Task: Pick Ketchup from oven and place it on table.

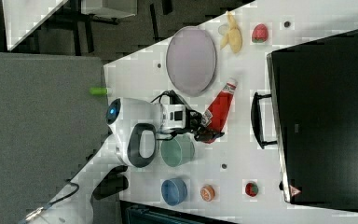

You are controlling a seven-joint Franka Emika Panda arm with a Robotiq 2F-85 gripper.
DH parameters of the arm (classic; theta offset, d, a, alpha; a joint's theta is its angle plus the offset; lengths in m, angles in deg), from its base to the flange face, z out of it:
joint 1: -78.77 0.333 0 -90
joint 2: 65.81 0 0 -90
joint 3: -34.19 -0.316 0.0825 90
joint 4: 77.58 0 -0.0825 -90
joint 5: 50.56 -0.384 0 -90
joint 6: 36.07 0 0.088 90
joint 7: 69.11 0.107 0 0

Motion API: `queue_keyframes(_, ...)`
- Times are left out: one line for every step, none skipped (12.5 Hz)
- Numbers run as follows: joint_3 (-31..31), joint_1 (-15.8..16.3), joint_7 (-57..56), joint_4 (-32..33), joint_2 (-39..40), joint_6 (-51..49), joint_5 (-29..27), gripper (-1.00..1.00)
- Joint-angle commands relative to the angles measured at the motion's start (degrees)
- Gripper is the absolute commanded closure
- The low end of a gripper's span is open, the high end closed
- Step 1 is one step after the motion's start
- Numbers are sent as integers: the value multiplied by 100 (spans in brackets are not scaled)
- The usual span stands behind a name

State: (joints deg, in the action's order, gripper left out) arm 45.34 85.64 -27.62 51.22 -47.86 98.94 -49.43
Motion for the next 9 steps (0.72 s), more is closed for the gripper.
queue_keyframes(-91,171,184,72,66,255,-79,-96)
queue_keyframes(-91,171,184,65,123,387,-79,-100)
queue_keyframes(-86,171,188,39,101,408,-79,-100)
queue_keyframes(-83,170,191,17,20,349,-79,-100)
queue_keyframes(-73,168,192,-35,-125,241,-79,-100)
queue_keyframes(-46,164,193,-128,-335,82,-79,-100)
queue_keyframes(-4,163,193,-260,-594,-190,-78,-100)
queue_keyframes(42,161,193,-443,-873,-539,-77,-100)
queue_keyframes(79,159,192,-663,-1141,-924,-72,-100)
